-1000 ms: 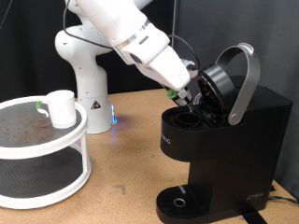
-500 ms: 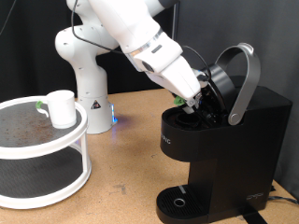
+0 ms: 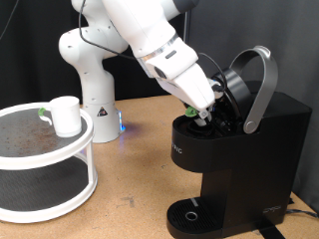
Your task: Make a cup of coffee with the keurig machine
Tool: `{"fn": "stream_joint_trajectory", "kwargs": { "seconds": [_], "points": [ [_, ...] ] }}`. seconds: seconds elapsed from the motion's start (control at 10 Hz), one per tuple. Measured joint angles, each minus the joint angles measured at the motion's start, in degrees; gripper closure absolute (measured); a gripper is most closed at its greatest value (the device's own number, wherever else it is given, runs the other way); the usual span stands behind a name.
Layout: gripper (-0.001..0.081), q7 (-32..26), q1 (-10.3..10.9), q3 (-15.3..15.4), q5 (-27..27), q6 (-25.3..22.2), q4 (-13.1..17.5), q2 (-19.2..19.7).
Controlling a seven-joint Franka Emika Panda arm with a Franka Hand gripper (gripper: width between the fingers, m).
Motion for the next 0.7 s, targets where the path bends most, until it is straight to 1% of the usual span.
{"fn": "stream_joint_trajectory", "kwargs": {
  "seconds": [0.4,0.7],
  "points": [
    [0.034,0.5,-0.6,-0.2,-0.8,0.5,0.3,1.4],
    [0.034,0.7,-0.5,-0.1,-0.8,0.5,0.8,2.4]
  ]
}}
